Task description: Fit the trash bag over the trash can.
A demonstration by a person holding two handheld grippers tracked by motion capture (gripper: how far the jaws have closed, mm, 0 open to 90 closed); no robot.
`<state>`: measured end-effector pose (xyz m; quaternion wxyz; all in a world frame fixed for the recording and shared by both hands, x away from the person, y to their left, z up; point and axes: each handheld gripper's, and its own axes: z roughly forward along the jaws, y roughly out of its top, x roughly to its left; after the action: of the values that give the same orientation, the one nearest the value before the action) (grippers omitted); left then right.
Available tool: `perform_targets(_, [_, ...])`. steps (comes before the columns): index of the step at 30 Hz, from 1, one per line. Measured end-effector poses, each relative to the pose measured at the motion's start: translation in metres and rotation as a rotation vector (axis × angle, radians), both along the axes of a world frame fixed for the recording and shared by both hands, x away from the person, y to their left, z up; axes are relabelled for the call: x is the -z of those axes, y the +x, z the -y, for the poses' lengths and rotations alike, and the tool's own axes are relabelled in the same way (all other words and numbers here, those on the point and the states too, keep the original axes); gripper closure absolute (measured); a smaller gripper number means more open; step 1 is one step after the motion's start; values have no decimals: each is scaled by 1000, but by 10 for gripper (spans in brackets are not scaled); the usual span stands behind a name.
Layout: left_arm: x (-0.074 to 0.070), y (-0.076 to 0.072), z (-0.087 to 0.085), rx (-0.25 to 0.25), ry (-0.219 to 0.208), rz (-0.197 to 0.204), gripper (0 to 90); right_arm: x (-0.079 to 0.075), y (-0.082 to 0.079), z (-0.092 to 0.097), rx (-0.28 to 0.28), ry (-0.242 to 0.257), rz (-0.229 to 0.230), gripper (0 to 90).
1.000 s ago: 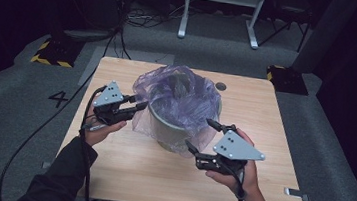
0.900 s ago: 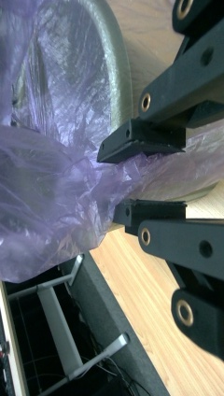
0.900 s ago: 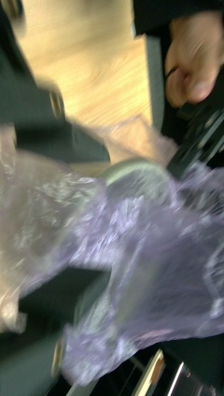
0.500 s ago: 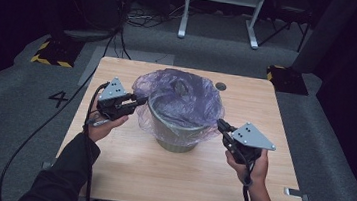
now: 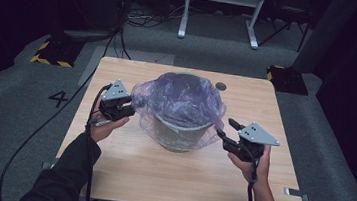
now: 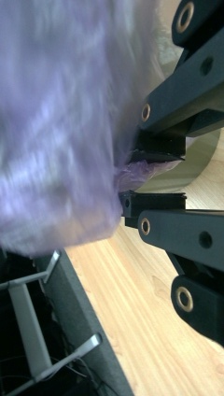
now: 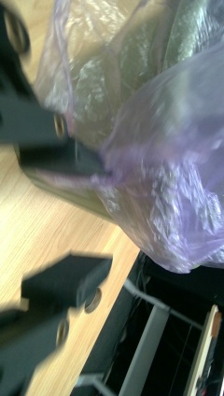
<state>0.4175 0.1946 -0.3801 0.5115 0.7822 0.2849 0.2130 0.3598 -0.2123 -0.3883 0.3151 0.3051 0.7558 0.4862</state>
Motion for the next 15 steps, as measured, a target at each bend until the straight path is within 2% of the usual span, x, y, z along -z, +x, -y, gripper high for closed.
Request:
perform_targets(4, [-1,-1,1,-1,12,6,763,-11,-11,8,-39,53,41,269])
perform_targets(9, [0,0,0,-4,3,2,759,-35,-29,0,-106,86,96,237])
perform_targets(11, [-1,0,1,-14,16,10,744,-44,-32,-9,-113,62,120,256])
perform_targets(13, [-2,-1,1,-33,11,10,641,-49,-31,-17,-113,46,134,333])
perform_targets(15, [-3,-2,-2,-32,0,9,566,-52,-25,-24,-82,2,139,420])
